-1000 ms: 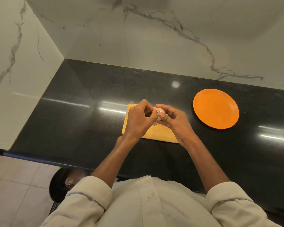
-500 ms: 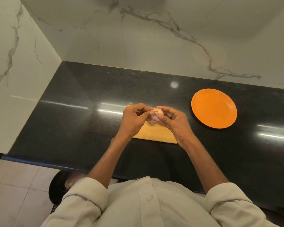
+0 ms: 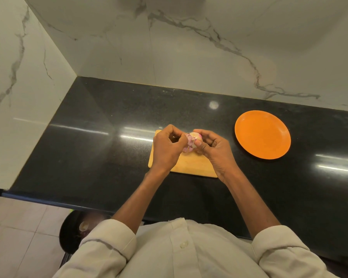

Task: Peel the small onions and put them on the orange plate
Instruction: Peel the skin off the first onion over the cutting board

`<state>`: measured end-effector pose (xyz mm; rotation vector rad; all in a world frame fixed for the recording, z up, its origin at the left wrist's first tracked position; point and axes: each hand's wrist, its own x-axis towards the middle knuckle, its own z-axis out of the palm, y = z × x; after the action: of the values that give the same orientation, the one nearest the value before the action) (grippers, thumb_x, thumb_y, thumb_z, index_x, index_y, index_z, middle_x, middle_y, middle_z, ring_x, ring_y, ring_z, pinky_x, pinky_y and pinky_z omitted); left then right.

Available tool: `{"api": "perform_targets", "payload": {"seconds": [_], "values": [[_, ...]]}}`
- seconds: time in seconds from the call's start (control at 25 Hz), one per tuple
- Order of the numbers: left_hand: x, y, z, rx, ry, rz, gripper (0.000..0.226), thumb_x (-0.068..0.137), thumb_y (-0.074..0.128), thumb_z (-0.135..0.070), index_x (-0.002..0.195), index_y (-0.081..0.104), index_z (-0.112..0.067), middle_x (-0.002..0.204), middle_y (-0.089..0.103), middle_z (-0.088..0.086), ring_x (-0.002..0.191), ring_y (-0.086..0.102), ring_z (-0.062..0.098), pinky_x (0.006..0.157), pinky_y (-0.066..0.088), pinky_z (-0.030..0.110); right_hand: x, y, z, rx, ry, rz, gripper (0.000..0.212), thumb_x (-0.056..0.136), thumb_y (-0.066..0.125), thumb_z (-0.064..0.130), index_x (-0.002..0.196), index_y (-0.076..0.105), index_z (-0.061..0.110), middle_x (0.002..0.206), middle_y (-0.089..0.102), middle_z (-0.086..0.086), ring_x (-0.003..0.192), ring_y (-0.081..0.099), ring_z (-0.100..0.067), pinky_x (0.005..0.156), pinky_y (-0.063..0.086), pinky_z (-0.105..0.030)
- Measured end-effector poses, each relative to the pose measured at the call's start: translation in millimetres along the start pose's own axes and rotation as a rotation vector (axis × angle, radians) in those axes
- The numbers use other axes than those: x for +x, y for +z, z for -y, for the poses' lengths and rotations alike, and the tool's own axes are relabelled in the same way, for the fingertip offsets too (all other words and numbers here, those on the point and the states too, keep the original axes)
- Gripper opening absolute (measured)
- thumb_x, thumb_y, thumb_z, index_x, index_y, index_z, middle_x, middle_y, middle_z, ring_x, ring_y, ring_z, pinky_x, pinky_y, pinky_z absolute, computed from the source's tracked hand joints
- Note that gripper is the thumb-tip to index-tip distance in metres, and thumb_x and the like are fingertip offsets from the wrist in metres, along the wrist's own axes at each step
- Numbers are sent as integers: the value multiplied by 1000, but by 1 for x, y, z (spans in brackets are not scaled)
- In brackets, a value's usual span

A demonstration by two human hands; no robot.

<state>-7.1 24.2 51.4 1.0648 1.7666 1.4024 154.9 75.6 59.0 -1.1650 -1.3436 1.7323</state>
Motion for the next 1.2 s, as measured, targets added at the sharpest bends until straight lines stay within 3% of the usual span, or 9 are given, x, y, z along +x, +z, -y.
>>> {"api": "perform_targets", "payload": {"seconds": [0.16,0.28,0.6,0.72,0.8,0.92,1.0,1.12,1.2], "values": [[7,-6,7,-189,-129,86,7,99,74,-10,100,72,-3,101,76,20,98,77,38,89,65,56,4,-6,-3,-15,30,-8,38,94,72,3,130,71,15,119,78,8,119,71,-19,106,56,-54],[5,-6,7,-184,-155,151,21,99,78,-18,116,74,-7,109,78,14,104,77,29,95,63,53,6,-7,-6,-101,8,-35,39,92,77,3,124,77,26,121,75,12,122,66,-18,104,56,-59],[4,-9,8,-269,-183,145,15,95,80,-11,101,77,2,99,80,20,99,78,42,97,62,60,8,-9,-9,-66,22,-8,37,94,76,7,124,77,30,131,72,7,131,62,-24,108,54,-56],[4,-9,7,-232,-188,124,18,91,85,-14,99,78,0,96,80,17,97,78,39,95,63,58,6,-5,-3,66,63,-12,35,95,71,0,123,76,21,124,75,5,127,67,-23,98,62,-41],[4,-7,7,-170,-153,68,17,89,87,-12,94,76,0,91,80,13,88,78,29,87,65,49,3,-2,-2,178,81,-7,32,98,66,-2,123,73,16,118,77,4,120,71,-22,92,63,-35],[1,0,3,-65,-55,9,18,88,87,-13,87,72,-3,83,78,10,76,75,25,72,62,41,3,6,-2,193,78,-39,33,93,78,12,126,74,17,123,75,-5,119,72,-27,97,62,-45],[-1,4,-2,-46,-15,10,20,87,88,-15,87,70,-6,84,78,8,79,76,28,71,63,40,5,8,-3,88,47,-98,37,87,86,16,122,77,24,121,74,-1,120,70,-25,97,62,-46],[0,2,-3,-85,-12,-46,16,90,85,-11,88,69,-6,85,79,6,80,77,26,72,63,34,4,7,0,199,54,-105,40,90,79,5,129,72,13,124,75,-7,117,73,-25,90,64,-40],[3,-1,1,-153,-44,-37,11,93,80,-7,94,70,-5,90,79,9,88,78,32,81,65,43,3,6,2,258,75,-111,41,90,77,3,131,70,10,125,76,-10,115,75,-24,87,64,-36]]}}
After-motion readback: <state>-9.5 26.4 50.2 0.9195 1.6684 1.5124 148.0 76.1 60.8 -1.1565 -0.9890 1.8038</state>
